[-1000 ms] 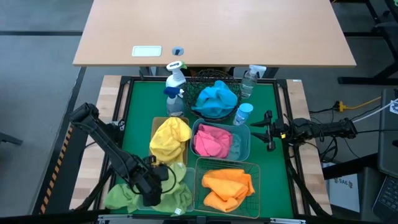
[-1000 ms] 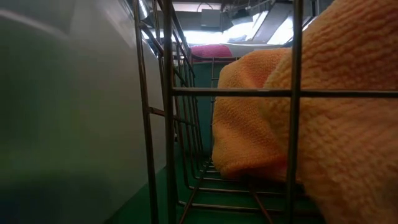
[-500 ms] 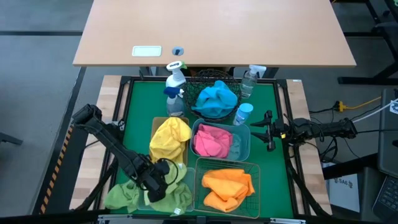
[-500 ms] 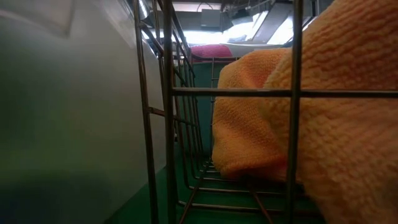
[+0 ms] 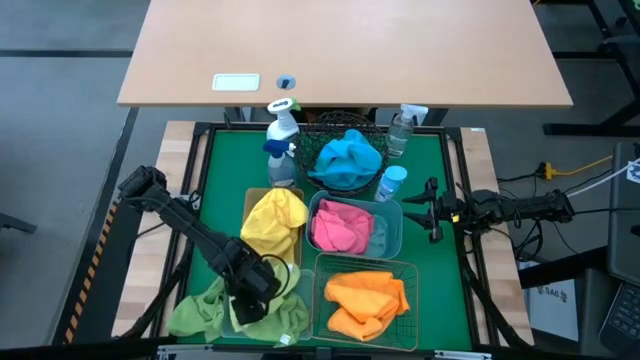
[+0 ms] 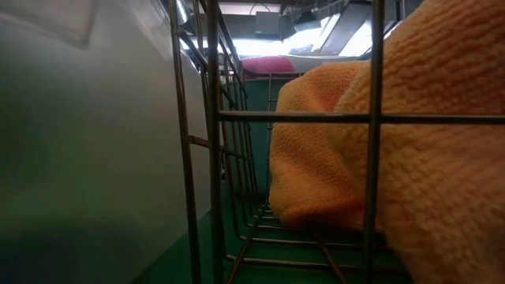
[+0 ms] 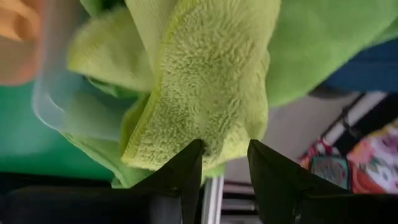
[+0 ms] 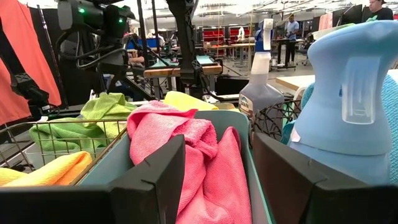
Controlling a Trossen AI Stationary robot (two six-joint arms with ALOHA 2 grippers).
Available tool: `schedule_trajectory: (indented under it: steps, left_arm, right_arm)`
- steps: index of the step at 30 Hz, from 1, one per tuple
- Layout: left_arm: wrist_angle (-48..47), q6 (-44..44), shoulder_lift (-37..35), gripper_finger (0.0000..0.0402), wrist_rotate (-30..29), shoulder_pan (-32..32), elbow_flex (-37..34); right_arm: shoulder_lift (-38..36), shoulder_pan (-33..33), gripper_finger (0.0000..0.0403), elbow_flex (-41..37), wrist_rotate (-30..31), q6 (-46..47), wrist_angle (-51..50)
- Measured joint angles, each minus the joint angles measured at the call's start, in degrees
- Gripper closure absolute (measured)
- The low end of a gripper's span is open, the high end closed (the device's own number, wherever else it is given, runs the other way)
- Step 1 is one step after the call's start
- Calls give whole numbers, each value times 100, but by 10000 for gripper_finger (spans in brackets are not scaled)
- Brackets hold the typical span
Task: Sort microfiber towel by color & place in baskets
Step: Put the light green towel into the white bin, then put the green towel into the white bin
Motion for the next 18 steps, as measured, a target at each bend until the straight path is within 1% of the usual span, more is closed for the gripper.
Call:
schedule_trajectory:
  steps: [7, 11, 15, 18]
  left_arm:
    - [-14, -138, 0, 277, 656, -292, 0]
    - [-11, -429, 0, 277, 535, -401, 0]
    - [-12, -537, 0, 277, 420, -477, 0]
    - [-32, -566, 0, 277, 161, -679, 1]
  right_arm:
    - [1, -2, 214, 0, 0, -1, 0]
    - [2, -2, 214, 0, -2, -2, 0]
    - [1, -2, 214, 0, -2, -1, 0]
    - [1, -1, 214, 0, -2, -1, 0]
